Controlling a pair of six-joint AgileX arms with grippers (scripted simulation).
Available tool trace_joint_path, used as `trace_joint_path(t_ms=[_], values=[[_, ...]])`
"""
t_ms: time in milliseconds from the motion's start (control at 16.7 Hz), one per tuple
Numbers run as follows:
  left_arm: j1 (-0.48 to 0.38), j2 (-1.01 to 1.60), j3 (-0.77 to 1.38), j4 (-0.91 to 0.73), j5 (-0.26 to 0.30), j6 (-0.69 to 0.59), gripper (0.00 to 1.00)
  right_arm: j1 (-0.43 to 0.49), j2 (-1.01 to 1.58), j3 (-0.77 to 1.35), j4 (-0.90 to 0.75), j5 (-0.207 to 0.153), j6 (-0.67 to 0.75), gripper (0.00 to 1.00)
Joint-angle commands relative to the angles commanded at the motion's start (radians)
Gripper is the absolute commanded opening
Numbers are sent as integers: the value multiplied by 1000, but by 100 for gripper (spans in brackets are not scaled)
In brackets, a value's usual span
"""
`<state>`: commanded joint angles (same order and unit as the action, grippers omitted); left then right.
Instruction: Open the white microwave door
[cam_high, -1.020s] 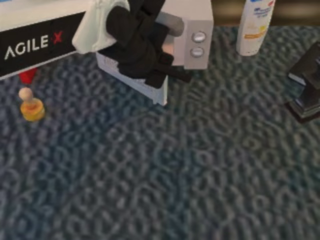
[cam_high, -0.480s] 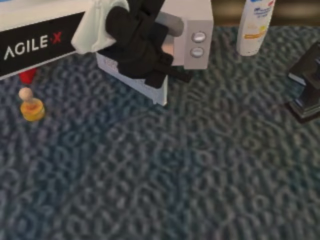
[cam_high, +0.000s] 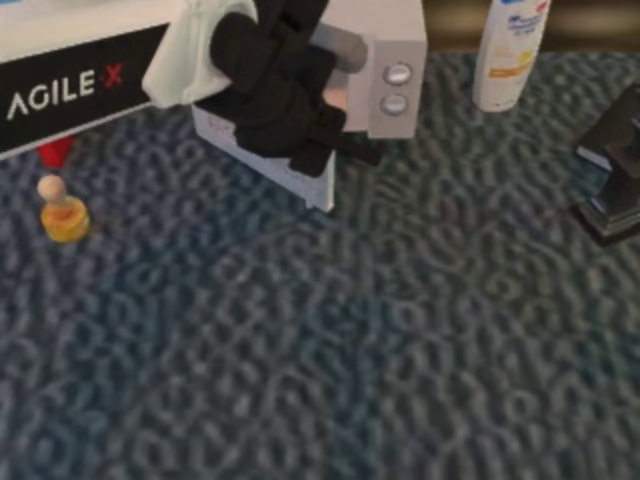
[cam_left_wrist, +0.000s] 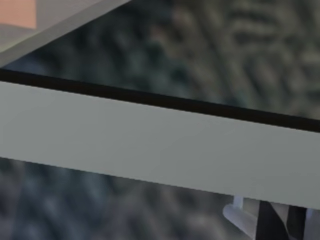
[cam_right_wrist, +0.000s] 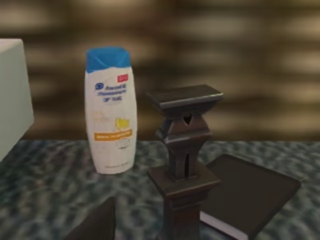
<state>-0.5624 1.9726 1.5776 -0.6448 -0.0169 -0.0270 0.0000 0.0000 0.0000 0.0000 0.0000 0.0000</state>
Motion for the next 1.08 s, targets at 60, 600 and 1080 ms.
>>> trace_joint_path(t_ms=[60,600,1080], values=[[0,0,0,0,0,0,0,0,0,0,0,0,0,100],[6,-16,-26,7,25,32,0,0,0,0,0,0,0,100],[45,-74,-101,23,85,146,0,0,0,0,0,0,0,100]])
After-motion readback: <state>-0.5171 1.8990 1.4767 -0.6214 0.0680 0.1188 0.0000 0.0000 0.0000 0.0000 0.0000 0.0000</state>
